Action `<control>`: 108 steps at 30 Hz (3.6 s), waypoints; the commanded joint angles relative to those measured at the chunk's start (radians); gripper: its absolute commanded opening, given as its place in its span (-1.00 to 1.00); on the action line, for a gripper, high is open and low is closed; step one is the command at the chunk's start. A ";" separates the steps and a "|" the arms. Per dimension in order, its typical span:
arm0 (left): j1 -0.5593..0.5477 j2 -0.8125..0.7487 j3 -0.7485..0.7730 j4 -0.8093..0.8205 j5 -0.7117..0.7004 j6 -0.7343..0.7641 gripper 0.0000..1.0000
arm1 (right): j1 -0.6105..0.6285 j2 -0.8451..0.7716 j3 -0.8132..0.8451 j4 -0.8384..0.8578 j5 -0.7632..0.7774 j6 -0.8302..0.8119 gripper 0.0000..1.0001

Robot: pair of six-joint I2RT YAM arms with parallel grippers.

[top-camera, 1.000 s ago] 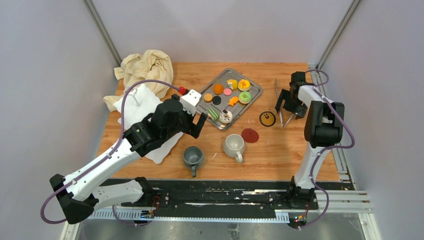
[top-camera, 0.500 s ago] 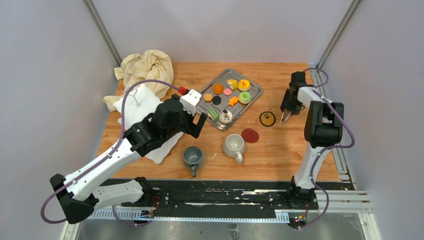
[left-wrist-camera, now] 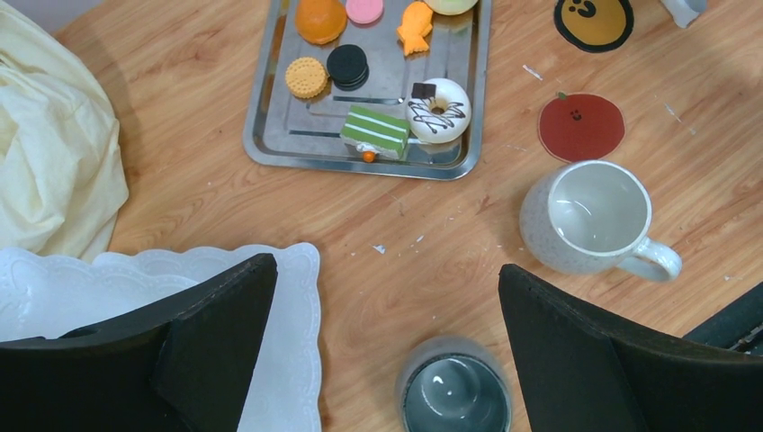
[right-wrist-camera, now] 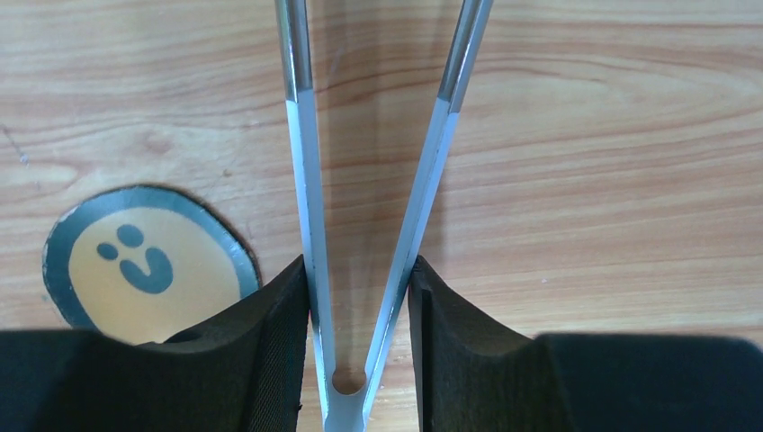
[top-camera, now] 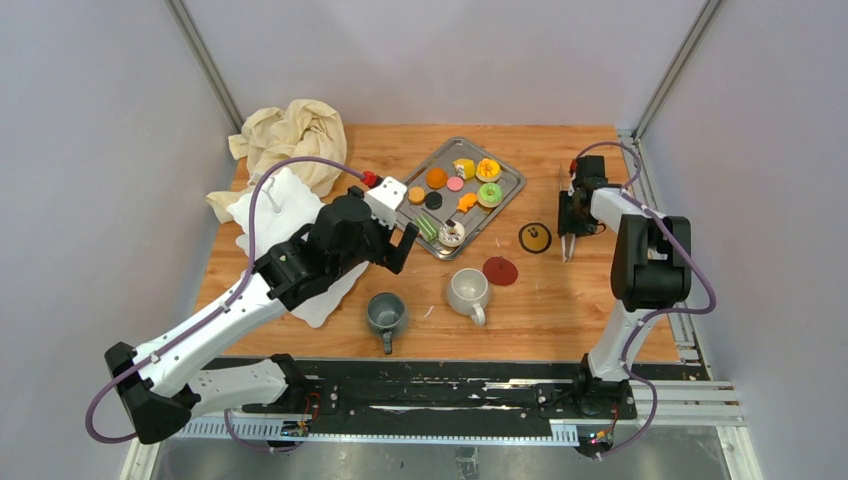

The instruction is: Serve the afternoon tea

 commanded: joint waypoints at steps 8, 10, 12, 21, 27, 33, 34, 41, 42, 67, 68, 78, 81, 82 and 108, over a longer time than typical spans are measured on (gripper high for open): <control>-0.005 -0.009 0.008 0.028 -0.017 0.016 0.96 | 0.075 -0.016 -0.033 0.038 -0.025 -0.158 -0.37; -0.005 -0.014 0.002 0.030 -0.019 0.021 0.96 | 0.075 -0.021 -0.024 0.039 -0.034 -0.151 -0.18; -0.005 -0.015 -0.002 0.030 -0.021 0.023 0.96 | 0.075 -0.031 -0.013 0.036 -0.050 -0.144 0.04; -0.005 -0.009 -0.004 0.039 -0.015 0.018 0.96 | 0.075 -0.083 0.018 0.018 -0.033 -0.105 0.54; -0.005 -0.008 -0.007 0.042 -0.015 0.016 0.96 | 0.075 -0.105 0.041 0.000 -0.017 -0.023 0.74; -0.005 -0.010 -0.010 0.040 -0.021 0.014 0.96 | 0.074 -0.098 0.050 0.006 -0.041 0.038 0.84; -0.005 -0.010 -0.009 0.040 -0.022 0.015 0.96 | 0.074 -0.096 0.051 0.009 -0.046 0.042 0.85; -0.005 -0.013 -0.014 0.040 -0.023 0.011 0.96 | 0.077 -0.117 0.010 0.079 -0.033 0.024 0.89; -0.005 -0.011 -0.014 0.041 -0.022 0.011 0.96 | 0.077 -0.121 0.008 0.082 -0.021 0.018 0.88; -0.005 0.022 0.001 0.035 -0.006 -0.026 0.96 | 0.070 -0.063 0.020 0.111 -0.053 0.015 0.90; -0.005 0.022 0.000 0.034 -0.006 -0.027 0.96 | 0.067 -0.054 0.024 0.107 -0.054 0.019 0.90; -0.005 0.031 0.009 0.048 -0.010 -0.028 0.96 | 0.054 0.016 0.062 0.091 -0.014 0.039 0.93; -0.005 0.041 0.014 0.051 -0.011 -0.020 0.96 | 0.053 0.040 0.076 0.092 -0.005 0.046 0.94; -0.005 0.045 0.017 0.050 -0.010 -0.020 0.96 | 0.053 0.049 0.082 0.092 0.003 0.053 0.95; -0.005 0.053 0.014 0.056 -0.009 -0.017 0.96 | 0.043 0.166 0.169 0.017 0.021 0.018 0.60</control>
